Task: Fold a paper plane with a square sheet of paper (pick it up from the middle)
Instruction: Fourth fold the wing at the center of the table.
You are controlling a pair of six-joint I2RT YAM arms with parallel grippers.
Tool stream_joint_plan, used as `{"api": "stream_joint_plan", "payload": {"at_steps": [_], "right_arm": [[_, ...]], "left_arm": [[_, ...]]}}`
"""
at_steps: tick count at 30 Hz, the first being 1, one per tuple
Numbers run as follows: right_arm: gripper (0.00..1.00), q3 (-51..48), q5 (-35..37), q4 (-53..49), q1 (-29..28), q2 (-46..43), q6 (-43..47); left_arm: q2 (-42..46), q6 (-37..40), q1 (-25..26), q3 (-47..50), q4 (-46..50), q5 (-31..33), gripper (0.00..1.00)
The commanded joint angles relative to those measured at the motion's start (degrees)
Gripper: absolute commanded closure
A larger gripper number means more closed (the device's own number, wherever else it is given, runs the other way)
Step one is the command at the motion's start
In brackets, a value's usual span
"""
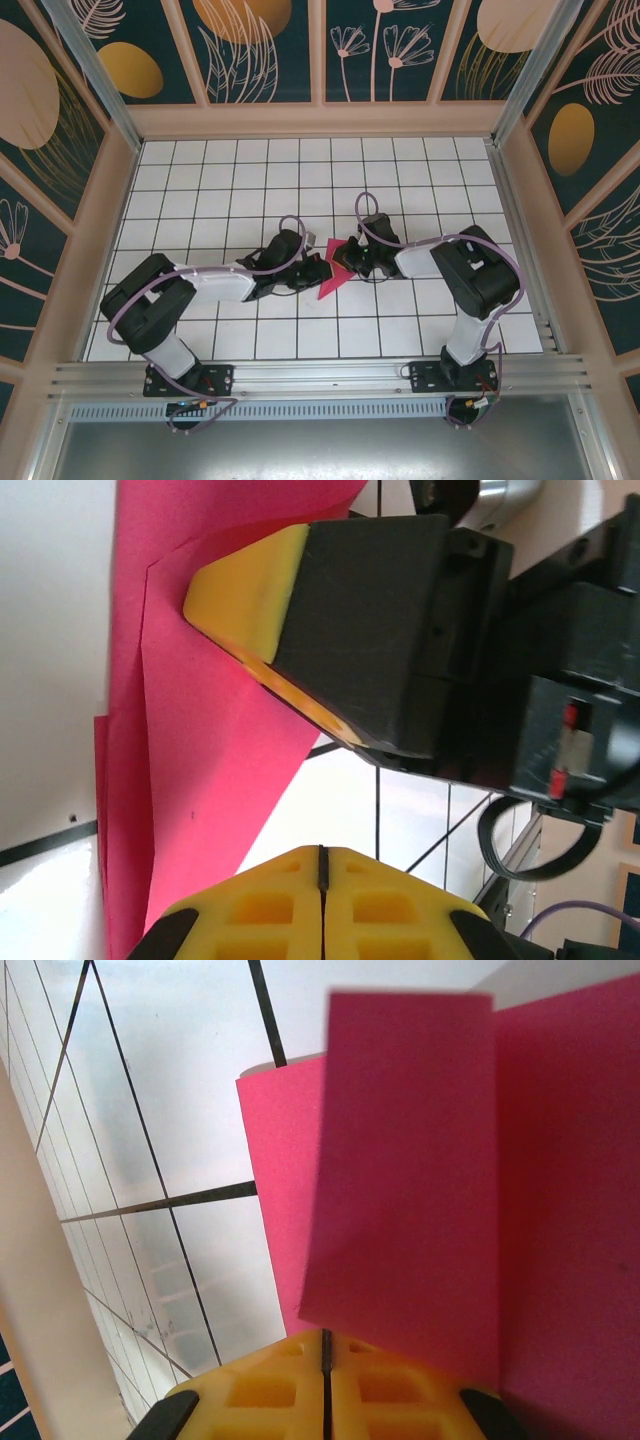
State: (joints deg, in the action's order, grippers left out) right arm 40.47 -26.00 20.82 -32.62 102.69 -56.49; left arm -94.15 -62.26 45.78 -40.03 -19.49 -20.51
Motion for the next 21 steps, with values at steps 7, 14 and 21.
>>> {"api": "stream_joint_plan", "payload": {"at_steps": [7,14,21], "right_arm": [[0.92,-1.33,-0.37,-6.4,-0.16,2.84,1.18],[0.92,-1.71,-0.28,-6.14,0.19,2.56,1.27],[0.92,-1.37,-0.13,-6.54,0.28,2.41,1.78]], "left_arm": [[-5.89,0.12,0.08,-5.68,0.02,-0.12,0.93],[-8.43,0.03,0.01,-6.71,2.76,-0.69,0.93],[-12.05,0.38,-0.02,-8.42,6.86,-1.49,0.93]]}}
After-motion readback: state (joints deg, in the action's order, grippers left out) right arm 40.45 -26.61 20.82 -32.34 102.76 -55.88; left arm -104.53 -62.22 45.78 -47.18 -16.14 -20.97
